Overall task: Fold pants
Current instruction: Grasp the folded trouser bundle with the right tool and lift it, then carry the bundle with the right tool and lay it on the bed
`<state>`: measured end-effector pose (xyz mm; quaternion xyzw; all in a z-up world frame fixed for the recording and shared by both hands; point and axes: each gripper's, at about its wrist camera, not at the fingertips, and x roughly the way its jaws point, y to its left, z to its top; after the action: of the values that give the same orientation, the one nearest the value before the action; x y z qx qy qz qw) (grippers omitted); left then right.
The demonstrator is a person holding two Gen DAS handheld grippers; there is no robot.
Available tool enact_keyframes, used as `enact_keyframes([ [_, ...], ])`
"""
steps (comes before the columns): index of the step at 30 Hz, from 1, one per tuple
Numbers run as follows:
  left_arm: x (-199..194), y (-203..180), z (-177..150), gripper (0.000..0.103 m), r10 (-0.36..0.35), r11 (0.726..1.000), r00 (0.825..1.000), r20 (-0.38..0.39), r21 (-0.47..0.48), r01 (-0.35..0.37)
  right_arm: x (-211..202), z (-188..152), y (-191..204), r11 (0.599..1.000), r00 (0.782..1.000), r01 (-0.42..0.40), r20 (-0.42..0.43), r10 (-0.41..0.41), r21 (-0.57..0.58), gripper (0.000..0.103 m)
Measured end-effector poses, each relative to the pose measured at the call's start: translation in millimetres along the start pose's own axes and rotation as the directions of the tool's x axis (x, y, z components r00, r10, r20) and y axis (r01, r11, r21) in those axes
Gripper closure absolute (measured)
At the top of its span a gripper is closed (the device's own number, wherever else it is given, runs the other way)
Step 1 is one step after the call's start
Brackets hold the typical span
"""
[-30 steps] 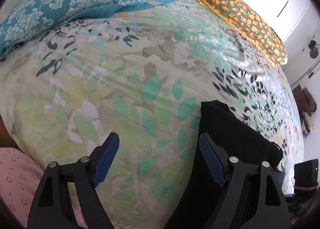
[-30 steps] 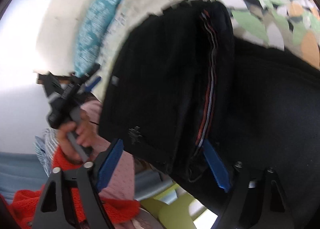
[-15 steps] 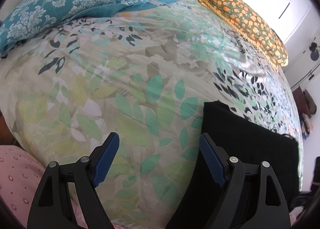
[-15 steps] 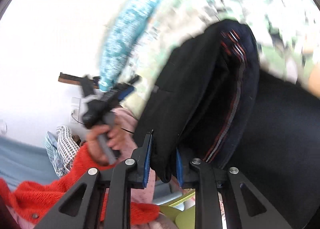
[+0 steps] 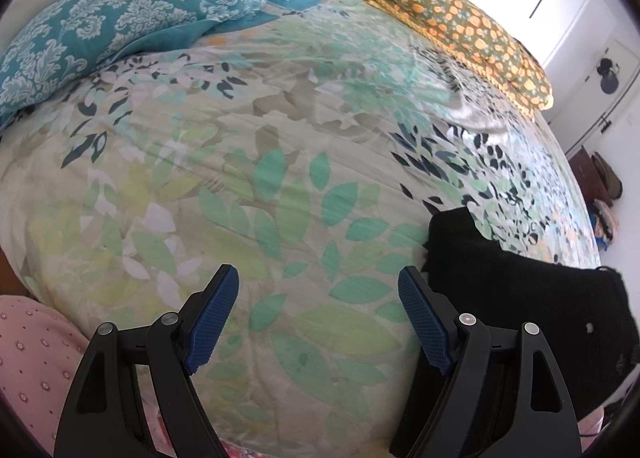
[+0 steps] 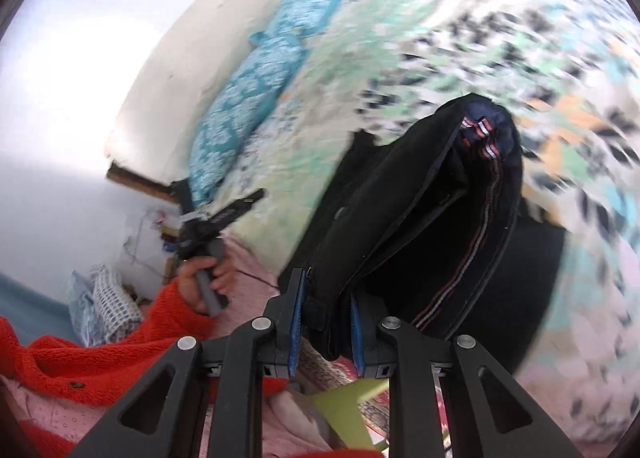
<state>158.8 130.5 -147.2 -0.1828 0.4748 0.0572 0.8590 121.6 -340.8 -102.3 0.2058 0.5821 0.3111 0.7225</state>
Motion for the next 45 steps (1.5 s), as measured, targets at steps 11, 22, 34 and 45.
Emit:
enact_keyframes([
  [11, -11, -60, -20, 0.019, -0.074, 0.976, 0.997, -0.02, 0.203, 0.076, 7, -43, -87, 0.981, 0.996, 0.094, -0.012, -0.093, 0.171, 0.083],
  [22, -7, -110, -58, 0.019, -0.087, 0.903, 0.993, -0.083, 0.415, 0.114, -14, -34, -80, 0.933, 0.935, 0.352, 0.025, -0.354, 0.07, 0.061],
  [34, 15, -141, -106, 0.02, -0.027, 0.775, 0.99, -0.138, 0.622, 0.108, 40, 46, -110, 0.909, 0.907, 0.406, 0.084, -0.413, 0.092, 0.082],
  [45, 4, -138, -90, 0.019, -0.057, 0.837, 0.988, -0.145, 0.533, 0.126, 4, -33, -18, 0.895, 0.9, 0.434, 0.101, -0.425, -0.104, 0.08],
])
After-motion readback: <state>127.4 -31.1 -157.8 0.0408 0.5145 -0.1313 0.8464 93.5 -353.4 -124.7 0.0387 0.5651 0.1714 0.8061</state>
